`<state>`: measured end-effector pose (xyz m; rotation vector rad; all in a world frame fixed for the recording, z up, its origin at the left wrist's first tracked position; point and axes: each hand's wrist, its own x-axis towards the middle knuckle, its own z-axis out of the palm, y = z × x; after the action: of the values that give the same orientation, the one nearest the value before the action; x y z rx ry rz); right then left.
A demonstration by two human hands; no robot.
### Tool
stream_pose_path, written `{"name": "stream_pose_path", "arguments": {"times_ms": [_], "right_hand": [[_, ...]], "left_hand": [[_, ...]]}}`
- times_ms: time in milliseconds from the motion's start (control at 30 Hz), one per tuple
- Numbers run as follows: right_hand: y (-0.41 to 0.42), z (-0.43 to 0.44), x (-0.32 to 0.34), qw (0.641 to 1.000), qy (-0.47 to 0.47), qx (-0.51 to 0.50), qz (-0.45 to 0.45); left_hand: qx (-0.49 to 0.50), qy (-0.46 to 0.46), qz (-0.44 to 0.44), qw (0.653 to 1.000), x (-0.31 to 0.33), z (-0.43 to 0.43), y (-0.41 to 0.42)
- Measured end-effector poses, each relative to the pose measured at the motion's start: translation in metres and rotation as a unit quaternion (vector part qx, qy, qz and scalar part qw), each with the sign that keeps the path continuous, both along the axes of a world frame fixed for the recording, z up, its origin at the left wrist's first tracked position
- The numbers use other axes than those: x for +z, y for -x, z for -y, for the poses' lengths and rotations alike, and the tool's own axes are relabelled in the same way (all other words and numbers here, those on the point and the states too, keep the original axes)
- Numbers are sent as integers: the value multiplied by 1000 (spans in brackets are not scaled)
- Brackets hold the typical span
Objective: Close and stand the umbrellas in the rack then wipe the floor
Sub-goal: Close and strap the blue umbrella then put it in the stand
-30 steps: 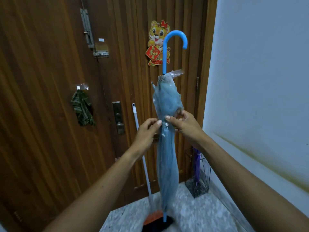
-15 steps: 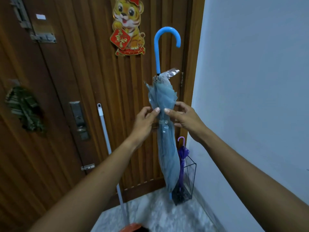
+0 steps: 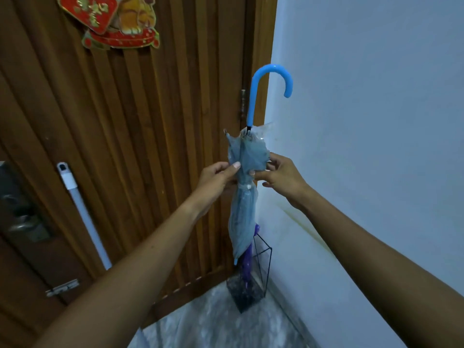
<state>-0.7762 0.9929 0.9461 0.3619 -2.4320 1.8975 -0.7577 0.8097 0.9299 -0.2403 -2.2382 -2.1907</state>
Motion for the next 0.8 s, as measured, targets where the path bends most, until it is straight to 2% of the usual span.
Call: {"name": "stream_pose_path", "arguments": {"times_ms": [233, 500, 600, 700, 800], "right_hand": [[93, -16, -52, 998, -27, -26, 56], [193, -42, -162, 988, -119, -40, 95], [236, -48, -218, 980, -140, -28, 137], [273, -47, -277, 974, -136, 13, 182], [307, -42, -347, 963, -136, 51, 226]], "left_hand": [[-51, 12, 111, 992, -55, -14, 116], [-69, -7, 216, 974, -156, -43, 200], [-34, -56, 292, 954, -202, -51, 231], [50, -135, 375, 916, -258, -59, 260], [118, -163, 423, 883, -315, -69, 286]]}}
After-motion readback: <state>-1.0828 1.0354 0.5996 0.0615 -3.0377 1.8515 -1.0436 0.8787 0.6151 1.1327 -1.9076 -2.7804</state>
